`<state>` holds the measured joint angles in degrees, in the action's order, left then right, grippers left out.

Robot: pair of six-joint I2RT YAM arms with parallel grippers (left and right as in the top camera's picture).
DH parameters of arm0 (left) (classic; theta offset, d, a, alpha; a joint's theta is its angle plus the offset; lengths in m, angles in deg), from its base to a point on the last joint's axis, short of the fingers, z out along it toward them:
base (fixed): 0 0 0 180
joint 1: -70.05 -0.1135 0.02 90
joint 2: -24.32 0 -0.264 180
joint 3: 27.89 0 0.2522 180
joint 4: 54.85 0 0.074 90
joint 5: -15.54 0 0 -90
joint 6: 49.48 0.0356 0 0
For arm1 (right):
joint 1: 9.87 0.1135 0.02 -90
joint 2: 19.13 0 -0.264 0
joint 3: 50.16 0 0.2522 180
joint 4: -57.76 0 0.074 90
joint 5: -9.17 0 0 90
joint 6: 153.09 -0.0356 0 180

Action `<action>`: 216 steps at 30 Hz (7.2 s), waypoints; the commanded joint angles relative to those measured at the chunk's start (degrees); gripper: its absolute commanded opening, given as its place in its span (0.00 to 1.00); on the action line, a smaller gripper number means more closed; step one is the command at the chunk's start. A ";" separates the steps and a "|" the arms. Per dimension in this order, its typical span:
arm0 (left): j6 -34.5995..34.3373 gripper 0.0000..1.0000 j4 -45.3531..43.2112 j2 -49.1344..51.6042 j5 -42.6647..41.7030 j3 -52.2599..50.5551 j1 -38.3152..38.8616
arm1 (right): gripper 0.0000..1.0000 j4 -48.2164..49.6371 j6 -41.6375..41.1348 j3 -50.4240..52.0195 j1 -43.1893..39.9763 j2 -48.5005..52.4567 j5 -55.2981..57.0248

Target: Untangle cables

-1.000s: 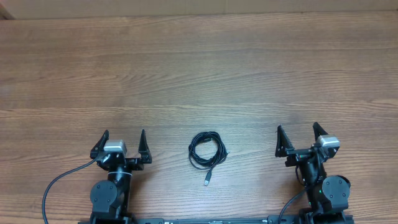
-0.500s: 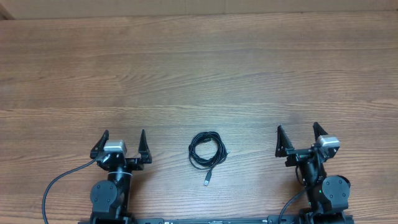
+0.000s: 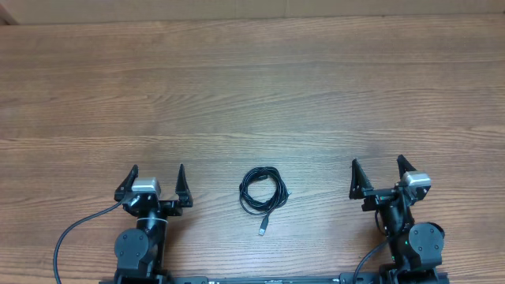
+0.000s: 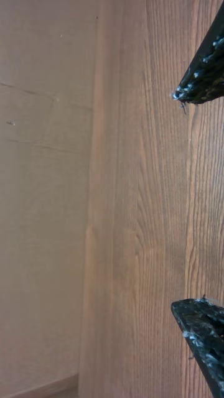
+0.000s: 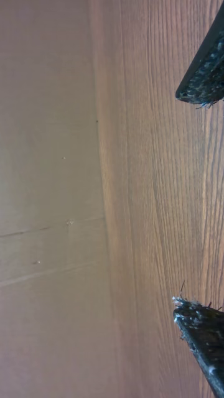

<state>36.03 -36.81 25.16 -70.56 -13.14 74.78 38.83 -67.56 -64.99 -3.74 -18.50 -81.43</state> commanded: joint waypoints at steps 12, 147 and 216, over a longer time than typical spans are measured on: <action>-0.85 0.99 -0.24 -0.59 0.52 -0.72 -0.26 | 1.00 0.33 0.24 0.59 0.20 -0.35 0.55; -57.55 0.04 36.57 93.88 -5.68 52.59 31.39 | 1.00 0.33 0.24 0.59 0.20 -0.35 0.55; -57.37 0.04 28.83 105.18 -14.53 59.60 15.87 | 1.00 0.33 0.24 0.59 0.20 -0.35 0.55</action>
<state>16.44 -12.73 129.44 -76.57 47.19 90.65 38.83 -67.53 -64.99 -3.74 -18.50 -81.43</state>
